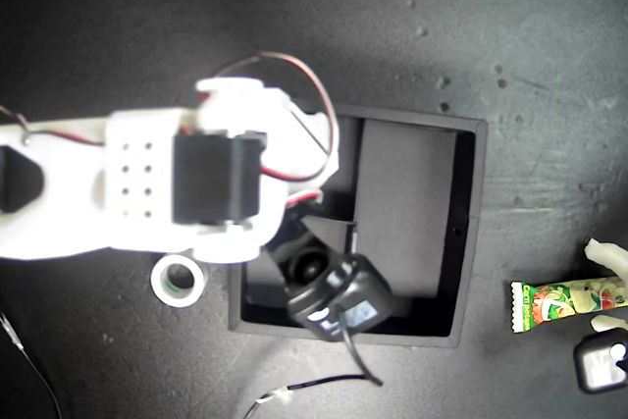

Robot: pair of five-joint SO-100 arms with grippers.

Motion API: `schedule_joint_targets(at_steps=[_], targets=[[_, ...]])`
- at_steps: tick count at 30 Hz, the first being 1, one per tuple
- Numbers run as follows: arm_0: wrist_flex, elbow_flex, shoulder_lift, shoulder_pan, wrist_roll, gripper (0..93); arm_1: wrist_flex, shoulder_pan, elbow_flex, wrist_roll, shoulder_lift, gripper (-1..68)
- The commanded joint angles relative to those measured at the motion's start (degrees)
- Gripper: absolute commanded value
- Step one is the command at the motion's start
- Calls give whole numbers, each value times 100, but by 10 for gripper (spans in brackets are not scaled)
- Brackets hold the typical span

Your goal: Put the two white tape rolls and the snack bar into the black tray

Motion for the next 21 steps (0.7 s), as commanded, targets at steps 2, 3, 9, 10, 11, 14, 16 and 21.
schedule_joint_targets(at_steps=[2,3,9,10,11,14,16,21], targets=[[105,782,2021,290,-413,165,765,316,-712,-70,-88,-2],[105,1037,2294,431,-527,165,1072,396,-923,-35,-88,-2],[35,2382,3059,1521,-1424,142,2461,1081,-2320,-272,-88,-3],[18,2522,3059,1723,-1564,141,2602,1213,-2549,-316,-88,-4],[0,2663,3023,1907,-1705,141,2725,1354,-2751,-299,-88,-4],[-105,3103,2839,2364,-2057,141,2769,1723,-3067,0,9,-4],[-158,3524,2769,2540,-2338,144,2479,1907,-3120,264,18,-4],[-624,4808,2953,2971,-2865,153,1573,2224,-2725,1362,123,-4]])
